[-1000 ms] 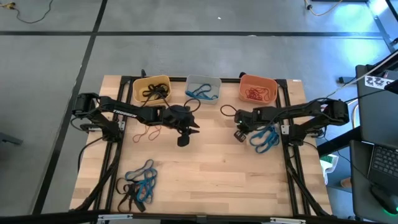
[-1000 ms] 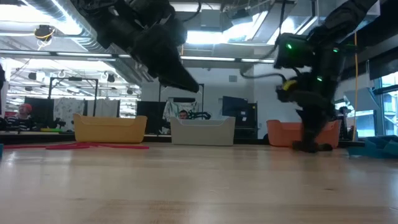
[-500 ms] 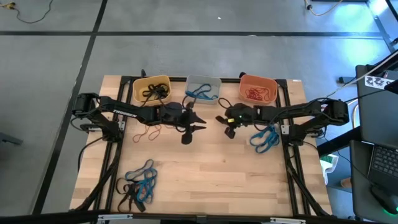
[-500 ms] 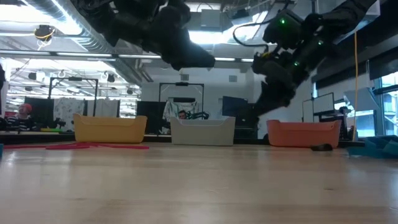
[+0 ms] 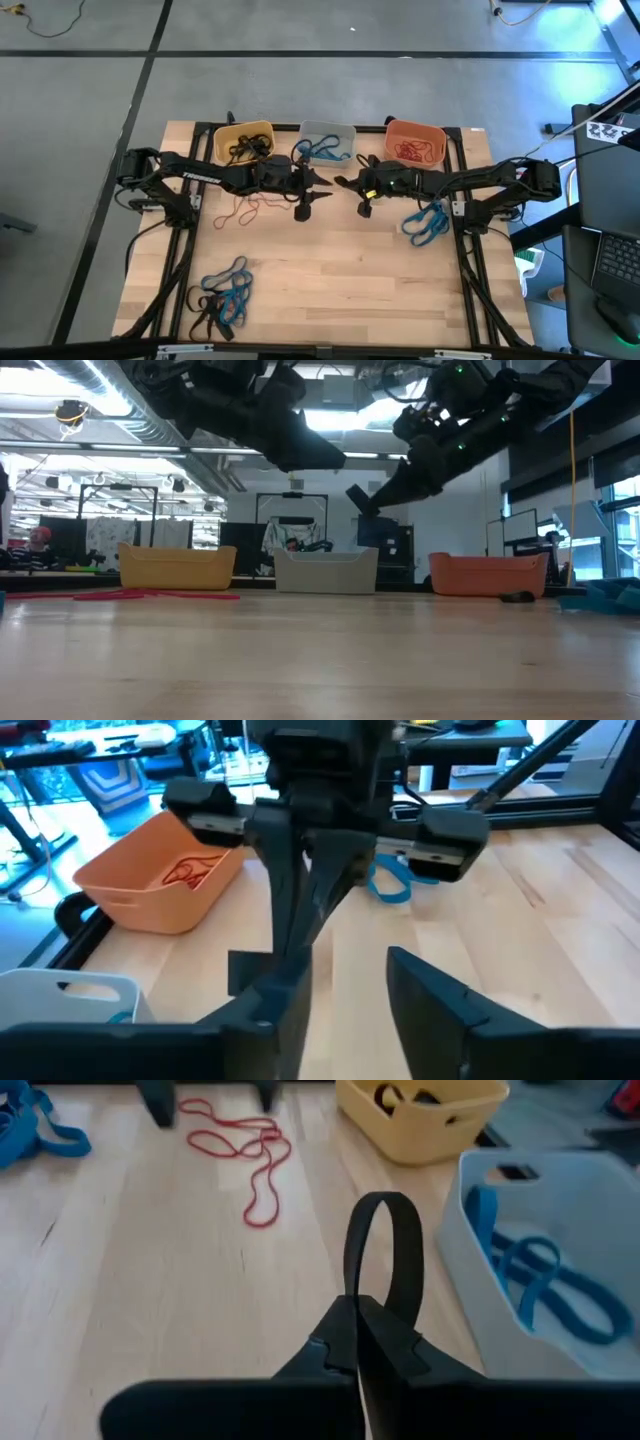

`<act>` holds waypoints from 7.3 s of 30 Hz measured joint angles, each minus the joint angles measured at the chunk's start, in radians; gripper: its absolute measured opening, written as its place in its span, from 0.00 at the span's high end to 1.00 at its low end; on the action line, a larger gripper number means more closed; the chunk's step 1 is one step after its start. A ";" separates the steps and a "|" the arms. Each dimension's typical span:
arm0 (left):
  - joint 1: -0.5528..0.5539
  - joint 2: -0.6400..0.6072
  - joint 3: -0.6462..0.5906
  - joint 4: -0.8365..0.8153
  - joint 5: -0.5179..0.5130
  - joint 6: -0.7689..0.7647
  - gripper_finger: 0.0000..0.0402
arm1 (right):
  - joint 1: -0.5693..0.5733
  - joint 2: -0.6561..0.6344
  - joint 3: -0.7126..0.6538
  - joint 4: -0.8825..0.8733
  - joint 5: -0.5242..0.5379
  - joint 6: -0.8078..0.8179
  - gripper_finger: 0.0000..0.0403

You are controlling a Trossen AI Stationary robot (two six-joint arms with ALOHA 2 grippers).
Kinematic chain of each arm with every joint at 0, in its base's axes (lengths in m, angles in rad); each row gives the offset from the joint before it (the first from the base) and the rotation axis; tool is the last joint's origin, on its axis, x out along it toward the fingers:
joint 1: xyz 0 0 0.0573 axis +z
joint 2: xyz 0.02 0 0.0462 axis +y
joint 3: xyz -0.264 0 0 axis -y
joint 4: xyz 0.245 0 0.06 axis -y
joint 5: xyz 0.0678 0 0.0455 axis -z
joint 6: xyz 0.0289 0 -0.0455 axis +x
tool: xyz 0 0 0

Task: Sort rubber bands into baskets
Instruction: Put the black rubber band into the yellow bin, then put the red rubber band into the orange bin

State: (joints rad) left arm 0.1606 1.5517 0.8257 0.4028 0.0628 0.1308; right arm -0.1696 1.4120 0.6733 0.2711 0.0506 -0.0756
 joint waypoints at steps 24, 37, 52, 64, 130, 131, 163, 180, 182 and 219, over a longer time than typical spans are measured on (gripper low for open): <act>0.027 0.042 0.000 0.056 0.034 -0.076 0.47 | 0.074 0.000 0.000 0.069 0.031 -0.080 1.00; 0.028 0.055 0.000 0.063 0.042 -0.038 0.56 | 0.086 0.000 0.000 0.100 0.018 -0.087 1.00; 0.028 0.055 0.000 0.080 0.040 0.052 0.96 | 0.084 0.000 0.000 0.125 -0.016 0.024 0.82; 0.005 -0.159 0.001 -0.299 -0.253 0.031 0.96 | 0.084 -0.142 0.001 -0.056 -0.017 0.026 0.46; 0.235 -0.219 0.021 -0.965 -0.275 -0.080 0.59 | 0.084 -0.145 0.001 -0.088 0.013 0.025 0.44; 0.219 -0.219 0.021 -0.965 -0.254 -0.080 0.59 | 0.084 -0.145 0.001 -0.088 0.013 0.026 0.44; 0.098 -0.041 -0.183 -0.696 -0.064 -0.054 0.59 | 0.084 -0.144 0.000 -0.096 0.013 0.025 0.44; 0.100 -0.014 -0.182 -0.661 -0.168 -0.020 0.67 | 0.084 -0.144 0.000 -0.095 0.013 0.025 0.44; 0.101 -0.013 -0.182 -0.661 -0.177 -0.019 0.73 | 0.084 -0.144 0.000 -0.095 0.013 0.025 0.44; 0.007 -0.231 -0.072 -0.485 -0.064 0.001 1.00 | 0.084 -0.128 0.000 -0.080 0.006 0.015 0.44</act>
State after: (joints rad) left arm 0.1673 1.3209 0.7532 -0.0822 -0.0009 0.1314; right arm -0.0853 1.2843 0.6735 0.1912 0.0564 -0.0606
